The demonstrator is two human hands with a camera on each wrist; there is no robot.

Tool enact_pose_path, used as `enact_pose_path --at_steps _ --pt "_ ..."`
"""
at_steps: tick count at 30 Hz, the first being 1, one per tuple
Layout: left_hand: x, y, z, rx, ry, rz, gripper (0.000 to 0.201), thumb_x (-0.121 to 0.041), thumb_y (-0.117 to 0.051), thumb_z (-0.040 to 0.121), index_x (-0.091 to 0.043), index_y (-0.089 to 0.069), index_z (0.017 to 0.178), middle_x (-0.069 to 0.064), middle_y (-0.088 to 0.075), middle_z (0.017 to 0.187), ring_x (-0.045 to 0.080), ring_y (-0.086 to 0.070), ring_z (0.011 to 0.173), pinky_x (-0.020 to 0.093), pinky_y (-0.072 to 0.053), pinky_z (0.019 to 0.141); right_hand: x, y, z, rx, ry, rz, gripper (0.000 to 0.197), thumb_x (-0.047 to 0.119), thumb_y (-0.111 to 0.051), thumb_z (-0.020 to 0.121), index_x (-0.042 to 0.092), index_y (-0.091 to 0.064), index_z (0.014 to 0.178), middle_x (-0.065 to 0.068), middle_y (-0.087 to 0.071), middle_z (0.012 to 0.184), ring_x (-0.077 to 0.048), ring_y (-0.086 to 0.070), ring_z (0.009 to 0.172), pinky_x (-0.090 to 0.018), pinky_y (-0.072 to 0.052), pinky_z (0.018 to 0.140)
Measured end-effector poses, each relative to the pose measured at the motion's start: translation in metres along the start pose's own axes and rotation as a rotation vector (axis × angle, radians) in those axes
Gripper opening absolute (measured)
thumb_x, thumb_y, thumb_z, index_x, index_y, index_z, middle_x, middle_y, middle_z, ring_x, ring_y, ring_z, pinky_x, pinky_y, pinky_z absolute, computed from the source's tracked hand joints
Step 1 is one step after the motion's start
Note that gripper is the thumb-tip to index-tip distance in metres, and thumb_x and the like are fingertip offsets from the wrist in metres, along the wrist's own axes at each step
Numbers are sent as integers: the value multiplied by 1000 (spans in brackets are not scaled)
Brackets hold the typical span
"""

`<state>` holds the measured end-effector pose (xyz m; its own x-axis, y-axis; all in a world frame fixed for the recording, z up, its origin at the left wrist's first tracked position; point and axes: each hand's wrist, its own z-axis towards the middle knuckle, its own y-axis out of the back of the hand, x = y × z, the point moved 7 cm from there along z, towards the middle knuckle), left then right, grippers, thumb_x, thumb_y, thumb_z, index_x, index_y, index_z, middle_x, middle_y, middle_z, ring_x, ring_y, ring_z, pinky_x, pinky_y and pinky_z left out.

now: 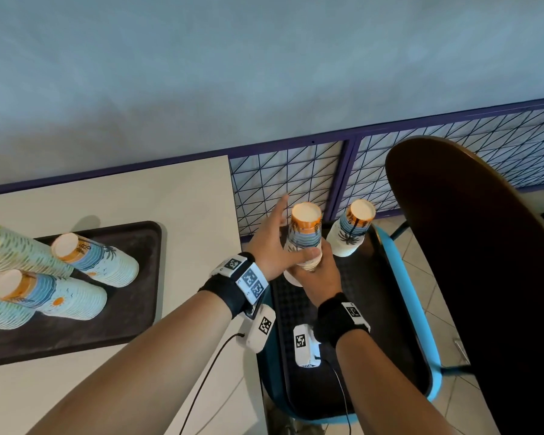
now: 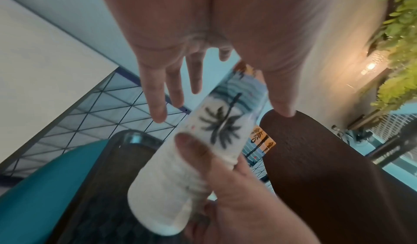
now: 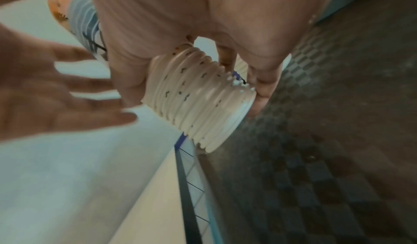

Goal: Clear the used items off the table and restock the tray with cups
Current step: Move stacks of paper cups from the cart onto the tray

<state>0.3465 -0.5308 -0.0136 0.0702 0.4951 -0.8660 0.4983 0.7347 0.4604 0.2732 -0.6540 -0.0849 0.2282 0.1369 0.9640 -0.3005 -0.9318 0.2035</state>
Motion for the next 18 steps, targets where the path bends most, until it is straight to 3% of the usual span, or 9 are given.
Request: enact_pose_path --at_steps 2,4,8,13,16,18 --pt "16 -7 -5 24 63 -111 136 -64 -92 58 -54 -2 159 -3 -51 154 14 -56 134 45 -51 110 8 2 -3 8 19 42 76 14 -87 73 31 -51 137 8 -71 122 -5 -68 112 -25 -55 93" --pt "28 -14 -8 45 101 -177 133 -72 -91 49 -59 -13 156 -9 -61 144 15 -64 128 47 -53 108 15 3 -6 35 43 77 79 2 -87 73 20 -48 140 4 -70 123 -6 -68 112 -21 -55 88" --pt "34 -20 -11 64 88 -281 106 -59 -96 56 -27 -48 145 -3 -71 131 15 -67 124 48 -52 109 32 0 -17 105 100 74 82 -3 -87 73 17 -47 141 6 -67 126 2 -66 113 -13 -53 86" --pt "36 -18 -14 80 91 -318 92 -42 -97 65 -24 -51 143 2 -73 130 23 -69 123 54 -53 107 34 5 -32 135 142 59 76 9 -80 83 23 -42 147 7 -62 137 -12 -61 126 -29 -54 100" --pt "37 -14 -16 53 86 -340 89 -38 -93 62 -21 -53 140 -3 -75 125 14 -71 117 36 -56 102 19 23 -34 93 67 50 64 14 -69 84 30 -43 140 7 -58 138 -11 -60 125 -30 -52 101" --pt "38 -11 -19 30 98 -359 88 -41 -90 59 -21 -54 137 -8 -76 120 6 -71 112 25 -55 95 7 45 -28 -35 0 27 52 14 -68 83 29 -48 129 6 -59 129 -15 -62 118 -39 -53 101"
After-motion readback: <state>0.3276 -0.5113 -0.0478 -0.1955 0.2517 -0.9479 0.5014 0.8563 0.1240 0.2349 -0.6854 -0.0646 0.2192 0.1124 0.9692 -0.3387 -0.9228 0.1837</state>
